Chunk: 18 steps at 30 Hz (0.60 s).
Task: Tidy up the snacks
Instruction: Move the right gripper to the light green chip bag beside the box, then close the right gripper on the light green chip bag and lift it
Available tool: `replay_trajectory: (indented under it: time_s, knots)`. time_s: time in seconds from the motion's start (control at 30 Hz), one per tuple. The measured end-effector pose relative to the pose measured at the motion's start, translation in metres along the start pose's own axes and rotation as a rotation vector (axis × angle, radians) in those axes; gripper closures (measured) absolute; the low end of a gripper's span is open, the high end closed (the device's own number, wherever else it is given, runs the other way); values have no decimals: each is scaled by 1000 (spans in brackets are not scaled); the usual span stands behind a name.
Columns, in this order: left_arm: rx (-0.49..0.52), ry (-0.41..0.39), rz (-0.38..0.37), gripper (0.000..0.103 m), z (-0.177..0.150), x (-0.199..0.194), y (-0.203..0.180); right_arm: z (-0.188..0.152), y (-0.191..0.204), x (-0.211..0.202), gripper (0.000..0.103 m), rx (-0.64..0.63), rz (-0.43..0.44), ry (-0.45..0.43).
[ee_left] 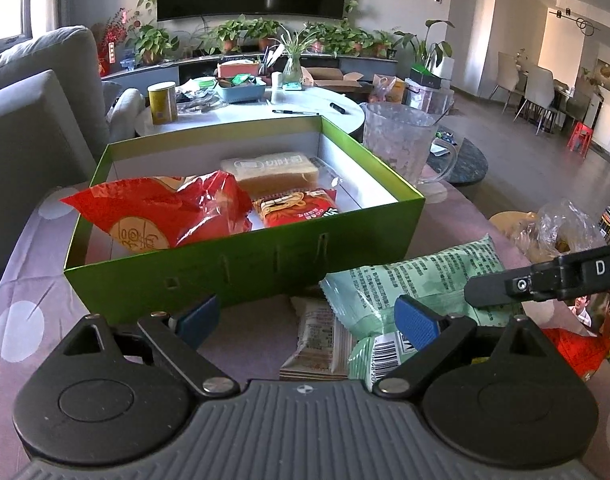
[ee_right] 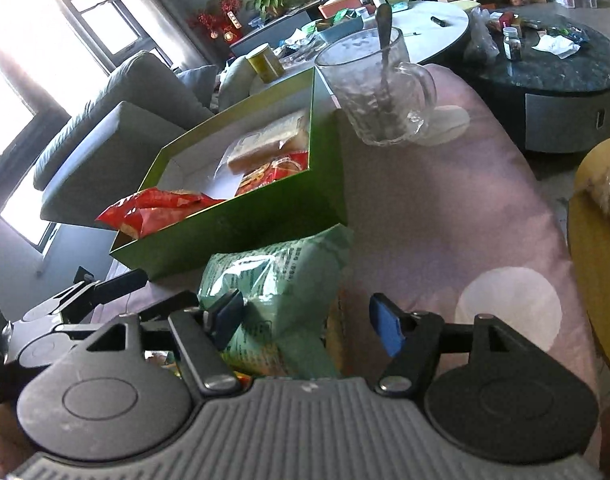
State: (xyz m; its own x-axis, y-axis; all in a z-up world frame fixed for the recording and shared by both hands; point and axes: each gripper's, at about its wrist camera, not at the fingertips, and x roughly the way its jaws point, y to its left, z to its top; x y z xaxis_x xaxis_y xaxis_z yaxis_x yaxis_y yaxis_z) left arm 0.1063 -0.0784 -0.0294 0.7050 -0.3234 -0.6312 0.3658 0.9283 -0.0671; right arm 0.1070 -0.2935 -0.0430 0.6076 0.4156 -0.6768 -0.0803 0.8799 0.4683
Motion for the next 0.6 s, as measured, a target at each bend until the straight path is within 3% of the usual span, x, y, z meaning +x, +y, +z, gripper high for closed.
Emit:
replay_trajectory:
  time_s: [0.3, 0.4, 0.5, 0.6]
  knots:
    - [-7, 8, -2, 9, -1, 2, 2, 2, 14, -16, 69, -69, -85, -87]
    - [-15, 3, -3, 8, -2, 2, 3, 2, 12, -12, 70, -85, -103, -75]
    - [-15, -1, -5, 7, -1, 1, 2, 6, 3, -10, 94, -35, -6, -49]
    - [-18, -12, -19, 6, -1, -3, 4, 8, 4, -7, 94, -40, -21, -53]
